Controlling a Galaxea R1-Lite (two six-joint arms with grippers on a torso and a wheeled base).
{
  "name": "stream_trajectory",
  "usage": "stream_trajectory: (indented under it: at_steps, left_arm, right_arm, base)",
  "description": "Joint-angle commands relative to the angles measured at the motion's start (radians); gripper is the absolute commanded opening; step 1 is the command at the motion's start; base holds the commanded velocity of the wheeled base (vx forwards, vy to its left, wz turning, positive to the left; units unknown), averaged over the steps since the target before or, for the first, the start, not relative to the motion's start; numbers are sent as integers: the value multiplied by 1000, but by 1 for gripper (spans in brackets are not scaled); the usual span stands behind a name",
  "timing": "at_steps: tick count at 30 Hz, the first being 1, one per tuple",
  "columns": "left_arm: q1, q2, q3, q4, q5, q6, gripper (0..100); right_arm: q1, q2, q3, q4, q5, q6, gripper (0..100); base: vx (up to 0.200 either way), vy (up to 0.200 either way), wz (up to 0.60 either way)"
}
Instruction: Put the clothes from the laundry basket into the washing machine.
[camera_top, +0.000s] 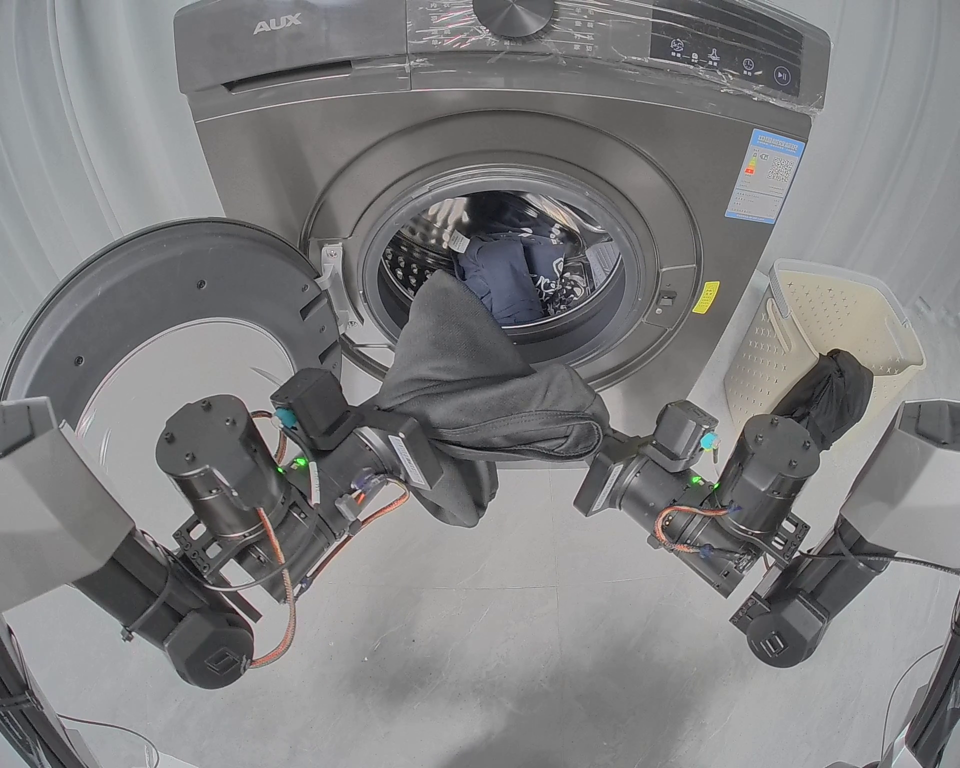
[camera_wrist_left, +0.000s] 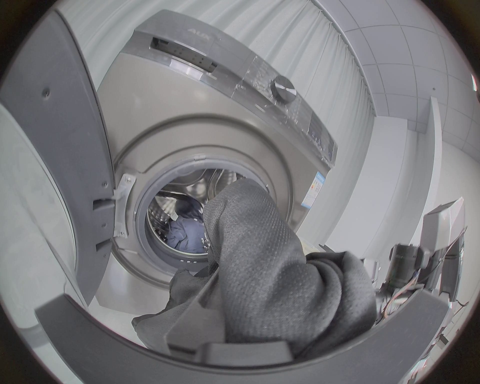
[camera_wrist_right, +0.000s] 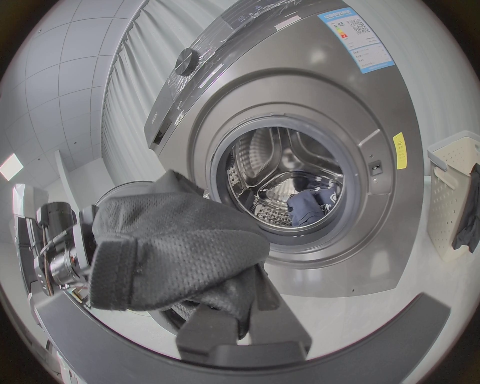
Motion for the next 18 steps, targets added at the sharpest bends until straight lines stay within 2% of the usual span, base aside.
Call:
stream_trajectory:
  at_steps: [1,10,11,16,18]
  left_arm:
    - [0,-82,22,-5,-1,-3,0]
    - [-5,-137,51,-5,-4,0,0]
    - [-5,-137,56,-5,-4,0,0]
    - [1,-137,67,-5,-1,-1,0]
    - [6,-139,68,-6,-1,-1,0]
  right_arm:
    - [23,15,2,1,0,0,0]
    - [63,-25,13,1,0,-2,0]
    - [69,-34,15,1,0,-4,100]
    - [103,-96,65,3,0,-17,100]
    - [126,-157,176,4,9,-39,100]
  base:
    - [0,0,0]
    - [0,0,0]
    - [0,0,0]
    - [0,0,0]
    - [0,0,0]
